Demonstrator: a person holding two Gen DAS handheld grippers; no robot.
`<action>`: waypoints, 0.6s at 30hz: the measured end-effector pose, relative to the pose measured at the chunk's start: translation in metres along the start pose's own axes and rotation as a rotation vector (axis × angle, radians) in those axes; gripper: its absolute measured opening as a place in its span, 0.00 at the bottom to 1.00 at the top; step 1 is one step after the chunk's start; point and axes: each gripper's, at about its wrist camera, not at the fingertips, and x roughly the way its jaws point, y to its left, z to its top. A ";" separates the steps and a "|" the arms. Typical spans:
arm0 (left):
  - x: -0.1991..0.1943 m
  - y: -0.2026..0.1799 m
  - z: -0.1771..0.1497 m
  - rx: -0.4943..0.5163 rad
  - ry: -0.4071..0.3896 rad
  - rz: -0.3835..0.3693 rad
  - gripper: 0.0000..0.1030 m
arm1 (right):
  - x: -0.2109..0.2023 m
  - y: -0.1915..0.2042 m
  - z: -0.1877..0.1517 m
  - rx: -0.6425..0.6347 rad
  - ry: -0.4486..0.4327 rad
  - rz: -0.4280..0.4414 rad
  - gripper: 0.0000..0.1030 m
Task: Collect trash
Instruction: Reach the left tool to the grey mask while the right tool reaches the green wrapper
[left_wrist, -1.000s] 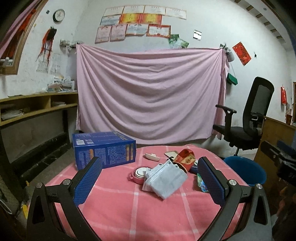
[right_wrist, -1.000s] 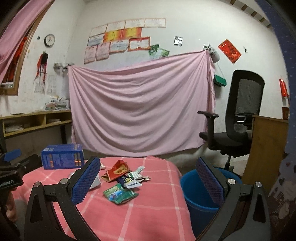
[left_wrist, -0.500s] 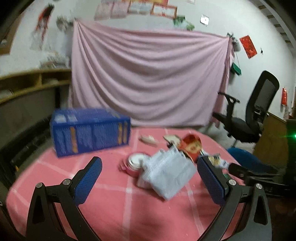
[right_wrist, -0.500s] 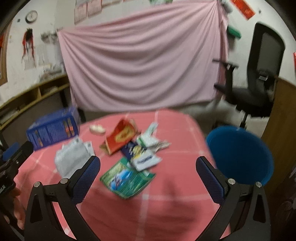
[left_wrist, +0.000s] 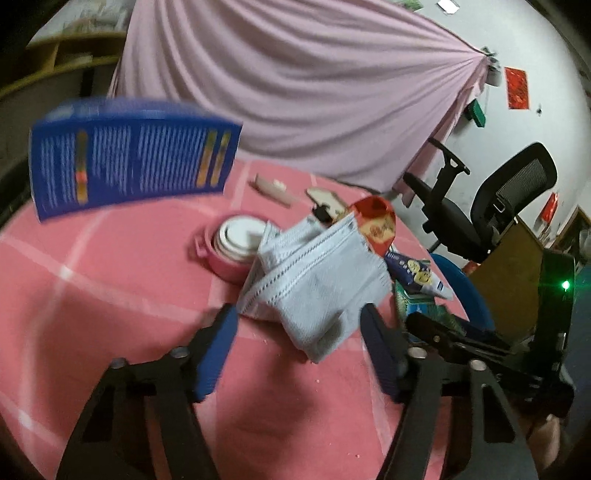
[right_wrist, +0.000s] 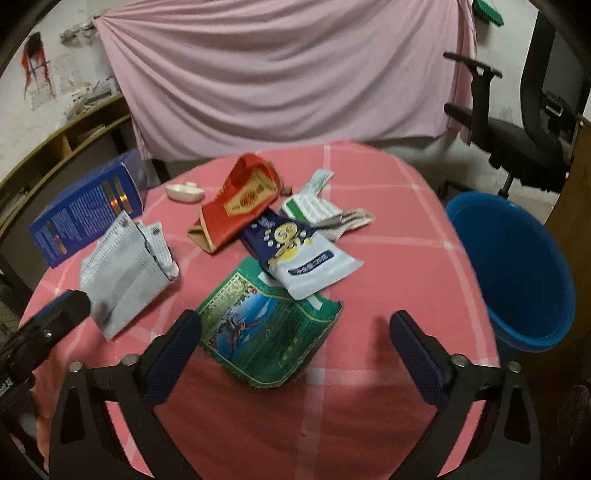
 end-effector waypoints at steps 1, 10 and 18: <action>0.002 0.003 0.002 -0.013 0.009 -0.004 0.48 | 0.002 0.000 0.000 0.004 0.013 0.003 0.83; -0.007 0.015 0.012 -0.069 0.035 -0.050 0.11 | -0.001 0.010 -0.004 -0.003 0.021 0.051 0.44; -0.029 0.001 0.004 0.028 -0.053 -0.032 0.04 | -0.011 0.016 -0.015 -0.009 -0.006 0.100 0.11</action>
